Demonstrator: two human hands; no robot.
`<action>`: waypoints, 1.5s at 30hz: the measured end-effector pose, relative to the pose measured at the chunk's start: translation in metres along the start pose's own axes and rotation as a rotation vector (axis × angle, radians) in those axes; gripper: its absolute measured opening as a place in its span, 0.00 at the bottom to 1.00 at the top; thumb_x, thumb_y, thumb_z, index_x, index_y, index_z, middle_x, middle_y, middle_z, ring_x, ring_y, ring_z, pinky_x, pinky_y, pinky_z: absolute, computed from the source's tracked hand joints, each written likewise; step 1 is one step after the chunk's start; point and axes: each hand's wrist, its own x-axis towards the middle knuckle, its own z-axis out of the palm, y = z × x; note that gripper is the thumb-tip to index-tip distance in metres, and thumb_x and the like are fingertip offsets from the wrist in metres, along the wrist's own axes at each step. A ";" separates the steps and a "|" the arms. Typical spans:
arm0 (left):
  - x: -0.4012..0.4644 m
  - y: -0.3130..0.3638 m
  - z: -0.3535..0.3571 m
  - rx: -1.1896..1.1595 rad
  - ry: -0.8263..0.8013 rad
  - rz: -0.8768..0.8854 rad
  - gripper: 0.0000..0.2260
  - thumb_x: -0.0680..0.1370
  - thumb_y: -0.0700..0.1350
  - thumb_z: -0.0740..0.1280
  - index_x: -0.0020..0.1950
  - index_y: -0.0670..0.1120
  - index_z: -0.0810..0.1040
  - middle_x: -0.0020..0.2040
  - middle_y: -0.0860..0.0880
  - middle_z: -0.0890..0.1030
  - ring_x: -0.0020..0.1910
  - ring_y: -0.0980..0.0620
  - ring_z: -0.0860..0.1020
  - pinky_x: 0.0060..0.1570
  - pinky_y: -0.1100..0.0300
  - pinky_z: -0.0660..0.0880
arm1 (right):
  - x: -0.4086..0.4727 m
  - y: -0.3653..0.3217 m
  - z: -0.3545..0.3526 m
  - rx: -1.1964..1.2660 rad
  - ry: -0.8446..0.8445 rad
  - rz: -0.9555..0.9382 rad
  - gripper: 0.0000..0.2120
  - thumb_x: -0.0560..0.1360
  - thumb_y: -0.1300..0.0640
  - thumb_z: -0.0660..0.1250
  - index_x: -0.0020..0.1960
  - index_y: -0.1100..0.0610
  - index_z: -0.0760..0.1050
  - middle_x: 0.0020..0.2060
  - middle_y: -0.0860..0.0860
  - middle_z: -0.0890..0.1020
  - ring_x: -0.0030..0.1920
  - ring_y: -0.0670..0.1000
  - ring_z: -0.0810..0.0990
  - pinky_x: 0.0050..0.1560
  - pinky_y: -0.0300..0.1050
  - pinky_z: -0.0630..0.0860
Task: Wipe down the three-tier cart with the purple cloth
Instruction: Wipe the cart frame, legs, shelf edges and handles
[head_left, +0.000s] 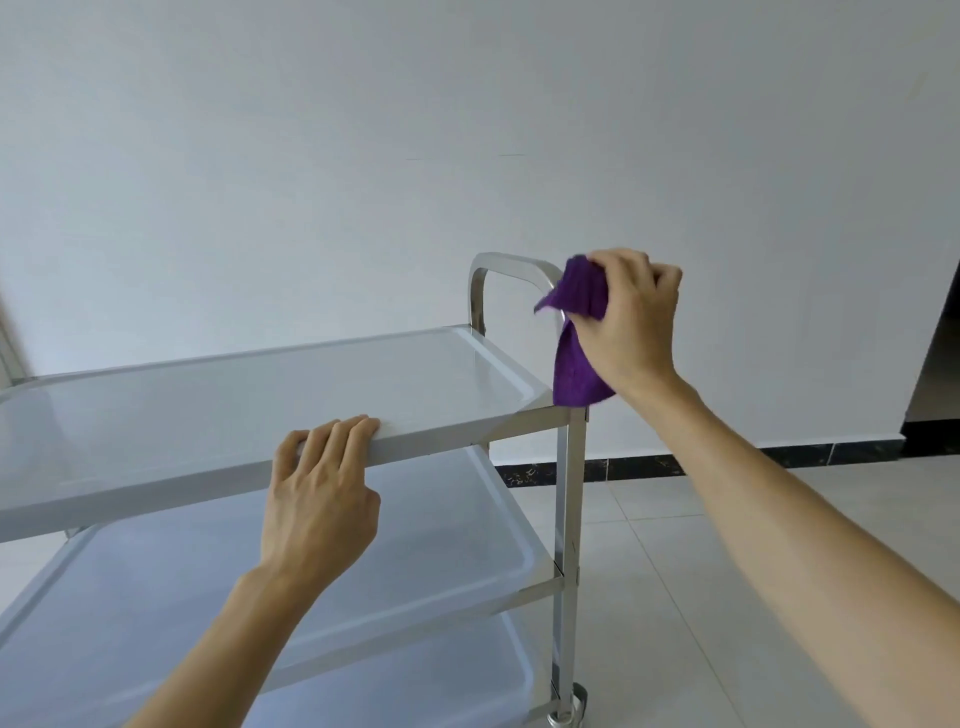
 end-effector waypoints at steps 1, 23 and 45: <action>0.000 0.000 0.000 0.000 -0.001 -0.002 0.29 0.65 0.36 0.70 0.66 0.44 0.72 0.61 0.49 0.77 0.60 0.46 0.74 0.65 0.49 0.63 | 0.011 -0.001 0.004 -0.003 -0.048 0.062 0.21 0.73 0.50 0.72 0.63 0.54 0.75 0.61 0.51 0.76 0.58 0.61 0.70 0.59 0.48 0.65; 0.000 0.001 -0.002 -0.009 -0.040 -0.017 0.30 0.65 0.37 0.70 0.68 0.44 0.72 0.63 0.49 0.77 0.61 0.46 0.74 0.67 0.50 0.61 | -0.094 -0.019 0.020 0.163 -0.022 0.075 0.20 0.75 0.59 0.66 0.67 0.61 0.72 0.62 0.54 0.75 0.61 0.56 0.72 0.63 0.42 0.64; -0.043 -0.172 -0.084 0.067 -0.258 -0.367 0.32 0.74 0.74 0.45 0.72 0.63 0.69 0.74 0.54 0.70 0.72 0.46 0.67 0.72 0.35 0.53 | -0.068 -0.086 0.069 -0.004 -0.701 -0.455 0.24 0.67 0.32 0.63 0.58 0.42 0.78 0.49 0.40 0.78 0.48 0.50 0.74 0.46 0.45 0.69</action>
